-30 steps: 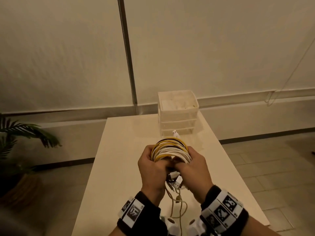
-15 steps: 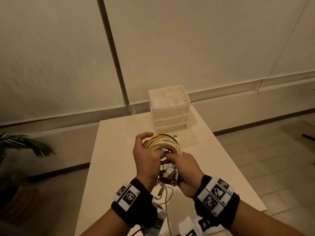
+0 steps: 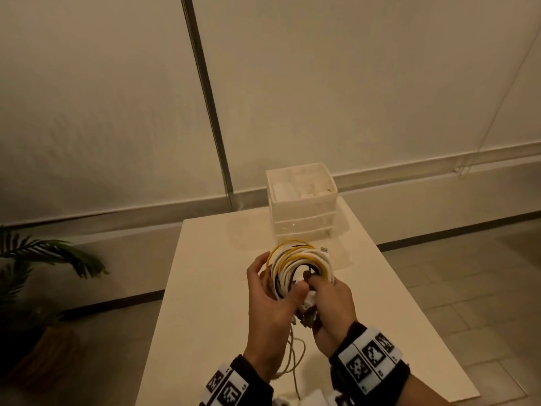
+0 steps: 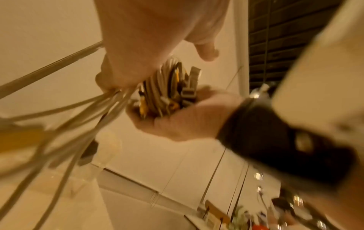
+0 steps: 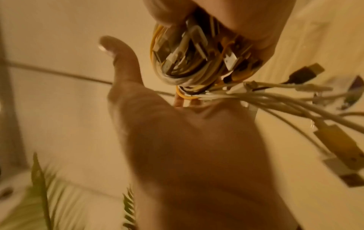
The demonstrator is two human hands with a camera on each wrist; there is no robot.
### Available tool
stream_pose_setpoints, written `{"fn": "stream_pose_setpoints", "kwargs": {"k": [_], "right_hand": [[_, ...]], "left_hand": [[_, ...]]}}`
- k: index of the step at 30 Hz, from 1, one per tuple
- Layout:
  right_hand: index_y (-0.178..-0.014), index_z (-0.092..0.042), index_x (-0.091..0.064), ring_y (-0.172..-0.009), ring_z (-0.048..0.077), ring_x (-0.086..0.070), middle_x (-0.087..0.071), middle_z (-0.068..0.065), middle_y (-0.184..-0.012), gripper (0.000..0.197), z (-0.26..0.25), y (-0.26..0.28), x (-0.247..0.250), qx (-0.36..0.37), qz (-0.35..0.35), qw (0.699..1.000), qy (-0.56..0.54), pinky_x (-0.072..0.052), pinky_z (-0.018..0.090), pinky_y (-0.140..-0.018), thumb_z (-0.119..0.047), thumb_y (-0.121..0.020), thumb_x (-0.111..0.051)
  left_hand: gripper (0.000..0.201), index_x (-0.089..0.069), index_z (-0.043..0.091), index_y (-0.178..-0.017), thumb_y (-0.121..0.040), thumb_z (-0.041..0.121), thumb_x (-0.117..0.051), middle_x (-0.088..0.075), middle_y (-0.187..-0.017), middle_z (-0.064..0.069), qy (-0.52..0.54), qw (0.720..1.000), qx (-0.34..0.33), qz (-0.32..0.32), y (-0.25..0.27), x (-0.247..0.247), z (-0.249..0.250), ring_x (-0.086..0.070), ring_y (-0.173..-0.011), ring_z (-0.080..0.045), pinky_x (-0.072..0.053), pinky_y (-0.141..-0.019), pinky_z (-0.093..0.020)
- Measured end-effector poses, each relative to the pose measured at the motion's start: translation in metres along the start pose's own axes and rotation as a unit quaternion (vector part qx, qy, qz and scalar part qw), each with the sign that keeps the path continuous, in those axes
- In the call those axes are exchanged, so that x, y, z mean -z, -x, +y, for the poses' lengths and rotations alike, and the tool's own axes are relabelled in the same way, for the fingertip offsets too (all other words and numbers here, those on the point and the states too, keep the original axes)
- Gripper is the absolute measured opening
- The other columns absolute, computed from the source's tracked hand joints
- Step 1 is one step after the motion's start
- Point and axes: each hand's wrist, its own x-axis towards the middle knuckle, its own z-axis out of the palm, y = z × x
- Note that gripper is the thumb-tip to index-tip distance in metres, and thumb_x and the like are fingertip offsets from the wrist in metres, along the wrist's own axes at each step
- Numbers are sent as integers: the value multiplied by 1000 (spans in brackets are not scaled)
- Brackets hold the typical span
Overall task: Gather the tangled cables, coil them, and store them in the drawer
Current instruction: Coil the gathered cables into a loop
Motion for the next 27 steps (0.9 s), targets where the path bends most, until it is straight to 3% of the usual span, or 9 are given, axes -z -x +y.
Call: {"fn": "stream_pose_setpoints", "kwargs": {"k": [2,5,8,11,13,18,21,25,27], "right_hand": [[-90,-3,-70,-68,36,-69,-72,19,-74,13,-6,-1,-4,-10,-12,999,-28,-55,39,-64,-6,-88,-58],[-105,3,-66,-73,35,-70,-72,21,-90,22,-6,2,-10,-15,-58,998,-36,-58,39,-67,-10,-90,-57],[-120,3,-58,-76,22,-64,-64,19,-102,31,3,4,-11,-23,-88,994,-62,-55,33,-68,-15,-96,-49],[-120,-3,-63,-100,30,-68,-66,21,-119,34,11,14,-17,-41,-130,982,-130,-50,45,-95,-20,-94,-52],[-119,-7,-65,-110,29,-65,-68,15,-119,39,18,19,-23,-66,-150,971,-175,-43,46,-105,-25,-85,-61],[-118,-12,-65,-102,27,-69,-73,12,-108,29,20,26,-33,-30,-133,976,-169,-54,40,-91,-21,-93,-54],[-126,-20,-58,-101,25,-70,-73,10,-109,34,20,28,-39,-17,-142,978,-155,-54,39,-88,-30,-94,-55],[-135,-26,-49,-105,23,-69,-72,7,-112,45,24,27,-44,-9,-159,979,-128,-51,42,-96,-39,-93,-56],[-132,-32,-49,-103,16,-68,-73,1,-111,41,21,27,-40,6,-189,977,-94,-54,34,-87,-37,-92,-58]], "left_hand": [[103,-35,31,-139,-52,28,-91,-64,-128,-1,-19,999,-24,-24,6,-3,-1,-64,-117,-20,-54,-93,-33],[122,-22,31,-148,-44,14,-84,-57,-136,-4,-17,998,-42,-40,7,-5,-6,-62,-121,-22,-55,-91,-31],[124,-15,31,-151,-49,26,-86,-53,-139,-2,-13,997,-79,-12,10,-11,-5,-60,-123,-21,-54,-93,-29],[99,-23,28,-150,-70,47,-77,-56,-134,16,-50,987,-143,62,11,-14,-4,-58,-123,-11,-50,-98,-25],[80,-33,27,-146,-76,39,-70,-59,-127,23,-61,977,-175,104,7,-14,-1,-59,-119,-6,-49,-95,-19],[62,-53,19,-136,-74,20,-64,-65,-125,-7,-65,954,-235,172,-2,-8,6,-66,-109,-22,-56,-91,-33],[58,-56,11,-131,-73,11,-58,-70,-114,-2,-53,947,-264,177,-9,-5,15,-69,-101,-22,-57,-87,-34],[55,-59,9,-124,-71,-3,-52,-72,-102,10,-47,947,-259,183,-15,-2,20,-69,-90,-14,-56,-81,-29],[52,-60,5,-122,-70,0,-53,-72,-98,10,-34,951,-251,175,-18,5,20,-69,-89,-12,-56,-79,-28]]}}
